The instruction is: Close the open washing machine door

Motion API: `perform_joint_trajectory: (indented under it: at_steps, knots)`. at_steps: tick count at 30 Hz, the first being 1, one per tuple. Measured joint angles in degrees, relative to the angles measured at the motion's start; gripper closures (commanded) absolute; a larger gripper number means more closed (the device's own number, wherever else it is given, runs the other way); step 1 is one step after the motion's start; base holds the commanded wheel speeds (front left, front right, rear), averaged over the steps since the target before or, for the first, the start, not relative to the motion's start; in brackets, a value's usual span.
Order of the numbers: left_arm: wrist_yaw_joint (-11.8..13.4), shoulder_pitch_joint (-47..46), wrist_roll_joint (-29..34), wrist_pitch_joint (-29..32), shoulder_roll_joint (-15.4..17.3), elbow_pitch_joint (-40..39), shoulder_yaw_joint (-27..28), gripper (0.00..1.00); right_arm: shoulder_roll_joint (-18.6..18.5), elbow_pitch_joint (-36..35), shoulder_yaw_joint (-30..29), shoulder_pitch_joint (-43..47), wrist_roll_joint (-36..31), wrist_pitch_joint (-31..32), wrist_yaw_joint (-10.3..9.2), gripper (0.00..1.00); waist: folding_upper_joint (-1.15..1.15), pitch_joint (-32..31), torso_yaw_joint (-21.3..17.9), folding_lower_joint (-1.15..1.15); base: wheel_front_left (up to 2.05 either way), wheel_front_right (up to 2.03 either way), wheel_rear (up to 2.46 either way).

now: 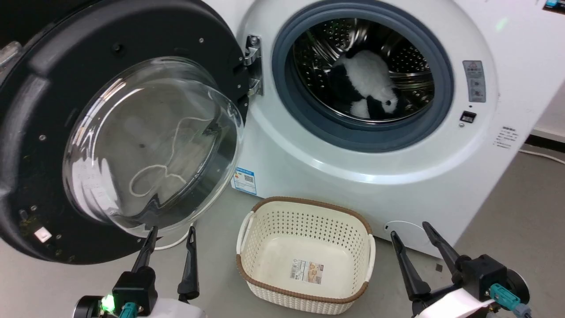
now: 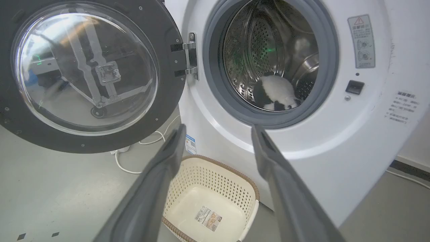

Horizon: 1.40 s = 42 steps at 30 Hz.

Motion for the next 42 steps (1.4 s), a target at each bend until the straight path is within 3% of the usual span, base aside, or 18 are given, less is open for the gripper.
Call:
perform_joint_trajectory:
  at_steps: [12, 13, 14, 15, 23, 27, 30, 35, 42]
  knots:
    - [0.5, 0.9, 0.0, -1.3, 0.0, -0.1, -0.3, 0.0, 0.0, 0.5, 1.0, 0.0, 0.9, -1.4, 0.0, 0.0, 0.0, 0.2, 2.9, 0.0, 0.0, 0.0, 0.0]
    - [0.5, 0.9, 0.0, -1.7, 0.0, 0.0, -0.5, 0.37, 0.0, 0.7, 1.2, 0.0, 0.9, -1.7, 0.0, 0.0, 0.0, 0.2, 3.5, 0.0, 0.0, 0.0, 0.0]
    - [0.5, 0.9, 0.0, -1.8, 0.0, 0.1, -0.6, 0.86, 0.0, 0.7, 1.3, 0.0, 1.0, -1.9, 0.0, 0.0, 0.0, 0.2, 3.7, 0.0, 0.0, 0.0, 0.0]
    - [0.4, 1.0, 0.0, -2.0, 0.0, 0.2, -0.7, 1.0, 0.0, 0.7, 1.4, 0.0, 1.0, -2.0, 0.0, 0.0, 0.0, 0.2, 3.9, 0.0, 0.0, 0.0, 0.0]
    - [-0.2, 1.0, -3.2, -2.9, -0.1, -3.5, 1.1, 1.0, 0.0, 0.7, 1.3, 0.5, 1.4, -2.7, 0.0, 0.0, 0.0, 0.7, 5.7, 0.0, 0.0, 0.0, 0.0]
    - [-0.8, -0.4, -8.9, -3.3, -0.1, -7.9, 5.9, 1.0, 0.0, 0.6, 1.2, 0.6, 1.3, -3.3, 0.0, 0.0, 0.0, 1.8, 6.1, -0.01, 0.0, 0.0, 0.0]
    - [-3.6, -5.4, -15.0, -4.1, 0.9, -10.9, 13.1, 1.0, 0.0, 0.6, 1.9, 0.6, 0.7, -3.9, 0.0, 0.0, 0.0, 3.7, 6.0, -0.01, 0.0, 0.0, 0.0]
    - [-4.2, -14.6, -26.3, 0.4, 6.0, -8.4, 21.3, 1.0, -0.3, 0.3, 2.1, -0.1, 0.4, -4.6, 0.01, 0.0, 0.0, 6.2, 5.4, -0.01, 0.0, 0.0, 0.0]
    - [-0.2, -28.1, -35.8, 8.9, 16.8, 2.5, 31.6, 1.0, -1.2, 0.3, 2.7, -1.7, 0.9, -5.4, 0.0, 0.0, 0.0, 9.4, 4.1, 0.0, 0.0, 0.0, 0.0]
